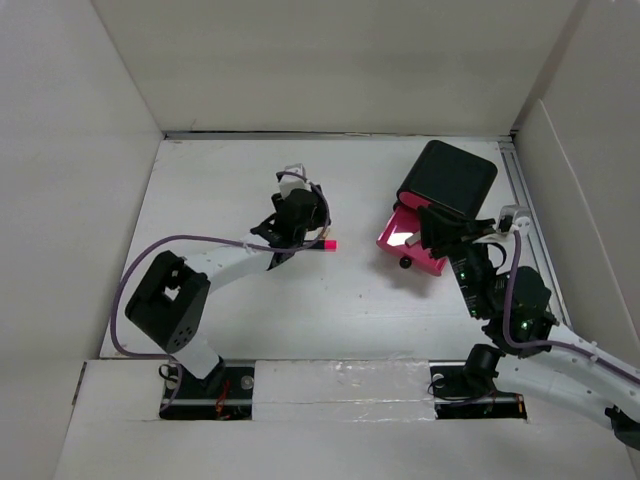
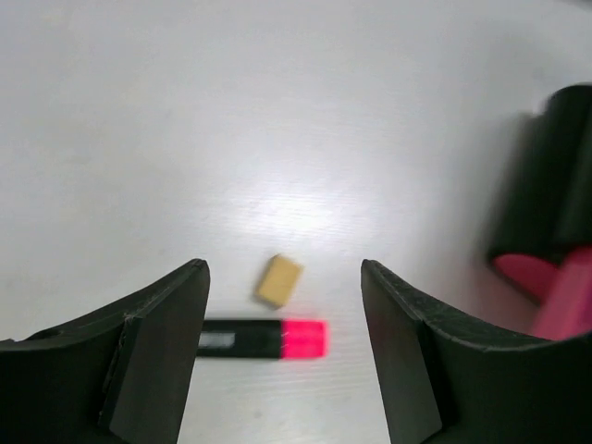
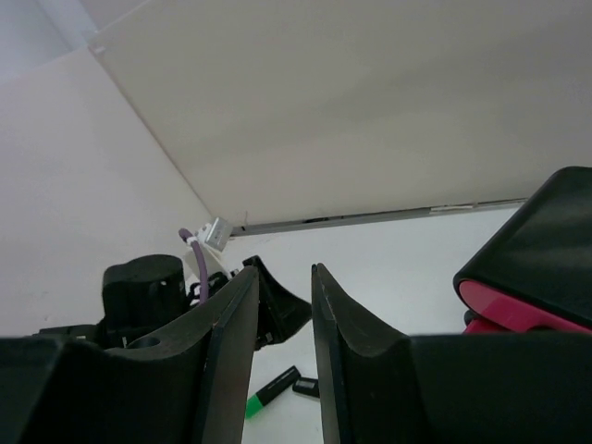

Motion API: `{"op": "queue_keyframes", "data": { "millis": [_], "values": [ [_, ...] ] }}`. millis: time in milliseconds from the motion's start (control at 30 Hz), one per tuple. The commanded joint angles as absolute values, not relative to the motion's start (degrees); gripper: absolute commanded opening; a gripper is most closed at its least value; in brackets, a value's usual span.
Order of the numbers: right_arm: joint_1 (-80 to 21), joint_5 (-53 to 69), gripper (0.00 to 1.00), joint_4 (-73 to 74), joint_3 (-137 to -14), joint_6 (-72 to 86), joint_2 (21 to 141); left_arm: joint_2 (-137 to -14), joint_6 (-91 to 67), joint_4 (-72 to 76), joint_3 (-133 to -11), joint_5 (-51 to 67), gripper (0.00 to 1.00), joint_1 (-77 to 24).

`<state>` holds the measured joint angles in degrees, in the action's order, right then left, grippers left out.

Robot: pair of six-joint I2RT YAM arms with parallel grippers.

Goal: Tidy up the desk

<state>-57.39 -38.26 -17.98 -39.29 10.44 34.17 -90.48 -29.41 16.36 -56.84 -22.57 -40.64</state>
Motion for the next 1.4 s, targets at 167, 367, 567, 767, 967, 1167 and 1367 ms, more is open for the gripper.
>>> {"op": "queue_keyframes", "data": {
  "millis": [167,367,567,767,967,1167,1367],
  "values": [
    [-57.3,-36.6,0.35,-18.9,-41.3,11.0,36.0,-96.2,-26.5,13.5,-56.3,-19.2,0.62,-40.8],
    [-57.3,-36.7,0.35,-18.6,-41.5,11.0,36.4,-101.8,-22.3,13.4,-60.5,-19.2,0.62,-40.8],
    [-57.3,-37.0,0.35,-18.9,-41.4,10.9,36.6,-107.6,-20.5,9.9,-66.1,-23.3,0.58,-40.8],
    [-57.3,-37.7,0.36,-19.1,-41.2,10.5,37.0,-111.9,-19.7,9.1,-68.5,-23.5,0.49,-40.8],
    [-57.3,-38.1,0.36,-19.6,-41.1,10.5,37.4,-113.2,-20.1,9.7,-67.9,-22.3,0.19,-40.8],
    [-57.3,-38.1,0.35,-19.8,-41.1,10.5,38.1,-108.7,-20.2,10.7,-66.7,-22.3,0.0,-40.8],
    [-57.3,-38.1,0.35,-20.0,-41.0,10.7,38.7,-98.2,-22.1,16.8,-65.0,-13.8,0.0,-41.3]
  ]
}}
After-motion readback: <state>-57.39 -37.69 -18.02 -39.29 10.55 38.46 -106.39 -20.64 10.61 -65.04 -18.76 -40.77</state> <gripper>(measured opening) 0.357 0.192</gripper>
